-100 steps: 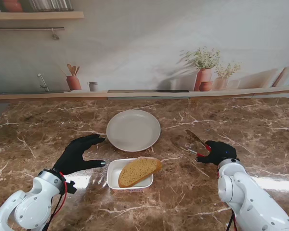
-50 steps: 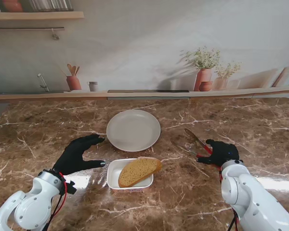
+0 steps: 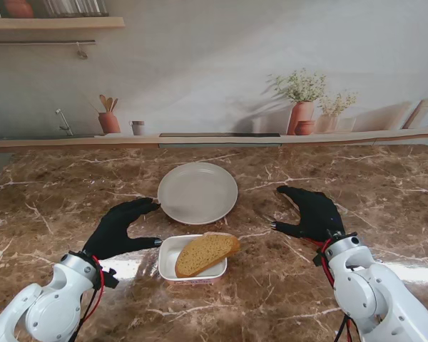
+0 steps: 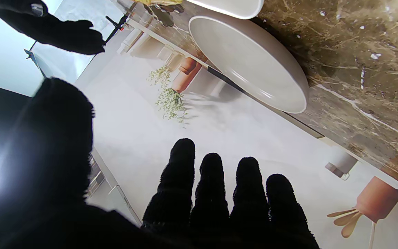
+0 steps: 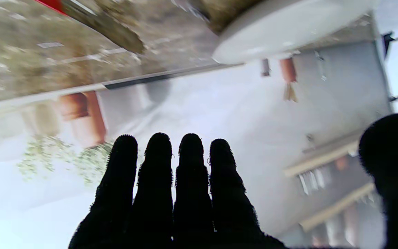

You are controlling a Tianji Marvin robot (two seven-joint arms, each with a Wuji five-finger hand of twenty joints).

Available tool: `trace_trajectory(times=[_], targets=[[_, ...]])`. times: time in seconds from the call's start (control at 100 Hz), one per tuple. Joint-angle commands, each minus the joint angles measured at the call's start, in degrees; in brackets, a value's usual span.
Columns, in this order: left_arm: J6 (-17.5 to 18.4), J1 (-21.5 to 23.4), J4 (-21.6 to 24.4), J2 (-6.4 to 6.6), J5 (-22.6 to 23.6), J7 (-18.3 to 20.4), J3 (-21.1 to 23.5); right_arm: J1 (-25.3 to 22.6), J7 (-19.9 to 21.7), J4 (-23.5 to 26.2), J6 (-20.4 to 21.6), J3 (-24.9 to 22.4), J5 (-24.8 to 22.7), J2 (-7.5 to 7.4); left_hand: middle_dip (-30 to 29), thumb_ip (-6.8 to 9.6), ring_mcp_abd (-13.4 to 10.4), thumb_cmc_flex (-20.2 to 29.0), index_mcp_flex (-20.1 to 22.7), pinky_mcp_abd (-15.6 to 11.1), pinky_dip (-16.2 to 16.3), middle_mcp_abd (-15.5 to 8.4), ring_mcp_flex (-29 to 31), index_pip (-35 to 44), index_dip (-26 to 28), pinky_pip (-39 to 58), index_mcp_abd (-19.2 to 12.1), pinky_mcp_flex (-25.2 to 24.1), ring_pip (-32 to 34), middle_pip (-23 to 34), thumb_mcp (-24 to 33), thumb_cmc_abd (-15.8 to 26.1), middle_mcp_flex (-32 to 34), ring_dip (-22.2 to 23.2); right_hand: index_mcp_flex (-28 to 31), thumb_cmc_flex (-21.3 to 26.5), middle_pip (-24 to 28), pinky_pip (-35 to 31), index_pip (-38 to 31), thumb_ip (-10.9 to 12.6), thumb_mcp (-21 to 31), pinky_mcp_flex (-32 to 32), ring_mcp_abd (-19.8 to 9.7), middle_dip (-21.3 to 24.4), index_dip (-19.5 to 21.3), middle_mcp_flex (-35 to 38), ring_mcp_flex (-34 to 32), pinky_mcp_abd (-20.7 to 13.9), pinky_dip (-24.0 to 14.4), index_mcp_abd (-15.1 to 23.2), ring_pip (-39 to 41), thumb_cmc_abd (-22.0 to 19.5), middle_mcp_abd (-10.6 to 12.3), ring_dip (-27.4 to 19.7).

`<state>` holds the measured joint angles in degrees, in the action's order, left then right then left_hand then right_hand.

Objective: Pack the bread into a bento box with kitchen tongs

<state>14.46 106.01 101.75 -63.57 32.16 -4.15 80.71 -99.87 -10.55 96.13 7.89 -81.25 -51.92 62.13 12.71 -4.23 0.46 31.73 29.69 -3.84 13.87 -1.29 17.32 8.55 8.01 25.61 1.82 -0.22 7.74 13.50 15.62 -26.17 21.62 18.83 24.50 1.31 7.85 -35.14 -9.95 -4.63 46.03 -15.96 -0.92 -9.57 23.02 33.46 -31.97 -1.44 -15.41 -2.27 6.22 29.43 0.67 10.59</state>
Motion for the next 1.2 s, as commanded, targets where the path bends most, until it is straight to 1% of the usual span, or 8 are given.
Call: trace_trajectory(times=[0.0,0.11,0.18,0.25,0.36,0.58,0.78,1.19], targets=[[-0.2,0.4,0.4,-0.34,0.1,-0.5,-0.5,-0.1,-0.3,0.7,1.0,1.0,0.8,0.67,-0.5,1.04,-2.5,-1.4,-1.0,-1.8,0.5,-1.0,-1.9,-0.4,-0.2,0.7,-0.1,0.0,-1.2,-0.6,-2.1,1.5,-1.5,-0.6,0.4,-2.9,-0.8,1.6,0.8,2.9,0.9,0.3,-1.5,1.4,0.2,-0.6,1.7,-2.0,1.8,-0.2,-0.5,-0.8,-0.1,-1.3],[-0.3,0.3,0.5,-0.41,0.0,-0.9,-0.7,0.8,-1.9,0.0,6.1,2.0,2.7,0.98,-0.6,1.09,-2.5,-1.3,-1.2,-1.9,0.7,-1.0,-2.0,-0.5,-0.2,1.3,-0.1,-0.1,-1.2,-0.7,-2.7,1.7,-1.7,-0.6,0.2,-2.8,-0.8,1.3,0.9,2.8,0.7,0.0,-1.5,1.7,0.0,-0.8,1.6,-2.0,2.4,-0.1,-0.3,-1.1,0.2,-1.4],[-0.3,0.1,0.5,-0.46,-0.1,-1.0,-0.9,1.7,-2.5,-1.2,8.6,2.7,3.5,1.07,-0.6,1.12,-2.5,-1.4,-1.3,-1.9,0.9,-1.1,-2.0,-0.5,-0.3,1.7,-0.1,-0.1,-1.2,-0.7,-3.2,2.0,-1.8,-0.7,-0.1,-3.0,-0.9,1.2,1.0,2.8,0.5,0.1,-1.6,1.9,-0.1,-1.0,1.7,-2.0,2.7,0.1,-0.3,-1.4,0.4,-1.6],[-0.2,-0.1,0.5,-0.5,-0.2,-1.2,-1.2,2.5,-3.0,-2.3,10.2,3.5,4.2,1.17,-0.6,1.16,-2.5,-1.3,-1.3,-2.0,1.1,-1.1,-2.1,-0.6,-0.3,2.1,-0.1,-0.1,-1.2,-0.7,-3.8,2.2,-1.9,-0.6,-0.4,-3.1,-1.0,1.1,1.1,2.8,0.4,0.3,-1.5,2.0,-0.2,-1.3,1.9,-2.0,2.9,0.1,-0.4,-1.6,0.3,-1.7],[-0.1,-0.7,0.2,-0.56,-0.4,-1.5,-1.8,3.5,-3.3,-3.6,11.5,4.9,5.4,1.32,-0.6,1.24,-2.5,-1.2,-1.4,-1.9,1.3,-1.2,-2.2,-0.7,-0.4,2.6,-0.1,-0.2,-1.2,-0.7,-4.6,2.6,-2.0,-0.7,-0.7,-3.1,-1.1,1.1,1.2,2.8,0.2,0.4,-1.5,2.3,-0.3,-1.7,2.3,-2.0,3.4,0.1,-0.5,-1.8,0.2,-1.9],[-0.1,-1.8,-0.2,-0.59,-0.7,-1.5,-2.8,3.9,-4.0,-4.3,11.2,6.1,6.2,1.56,-0.6,1.41,-2.7,-1.0,-1.4,-2.1,1.4,-1.2,-2.3,-0.8,-0.5,2.8,-0.1,-0.3,-1.3,-0.7,-6.0,3.2,-2.1,-0.7,-0.7,-3.0,-1.1,0.8,1.2,2.7,-0.4,0.3,-1.3,2.5,-0.4,-1.8,2.1,-1.7,4.0,0.0,-0.3,-2.6,0.2,-2.0],[-0.2,-1.9,0.6,-0.56,-0.9,-1.2,-2.6,2.4,-4.8,-3.6,9.8,5.8,6.7,1.79,-0.6,1.61,-2.9,-0.6,-1.5,-2.2,1.2,-1.3,-2.4,-0.9,-0.5,2.5,-0.1,-0.4,-1.3,-0.6,-7.0,3.5,-2.2,-0.7,-0.5,-2.6,-1.1,0.4,1.1,2.8,-0.8,0.3,-1.3,2.6,-0.5,-1.6,2.0,-1.6,4.3,0.1,-0.2,-3.0,0.3,-2.1],[-0.3,-2.2,0.7,-0.46,-1.4,-0.4,-2.9,1.0,-4.8,-2.5,9.0,5.2,6.5,1.78,-0.6,1.84,-2.9,0.1,-1.5,-2.3,0.9,-1.3,-2.4,-0.8,-0.5,2.1,-0.1,-0.3,-1.3,-0.6,-8.3,3.7,-2.2,-0.7,-0.2,-2.0,-1.0,0.1,0.9,2.9,-1.3,0.4,-1.1,2.7,-0.6,-1.4,1.9,-1.6,4.7,0.2,-0.2,-3.0,0.2,-2.0]])
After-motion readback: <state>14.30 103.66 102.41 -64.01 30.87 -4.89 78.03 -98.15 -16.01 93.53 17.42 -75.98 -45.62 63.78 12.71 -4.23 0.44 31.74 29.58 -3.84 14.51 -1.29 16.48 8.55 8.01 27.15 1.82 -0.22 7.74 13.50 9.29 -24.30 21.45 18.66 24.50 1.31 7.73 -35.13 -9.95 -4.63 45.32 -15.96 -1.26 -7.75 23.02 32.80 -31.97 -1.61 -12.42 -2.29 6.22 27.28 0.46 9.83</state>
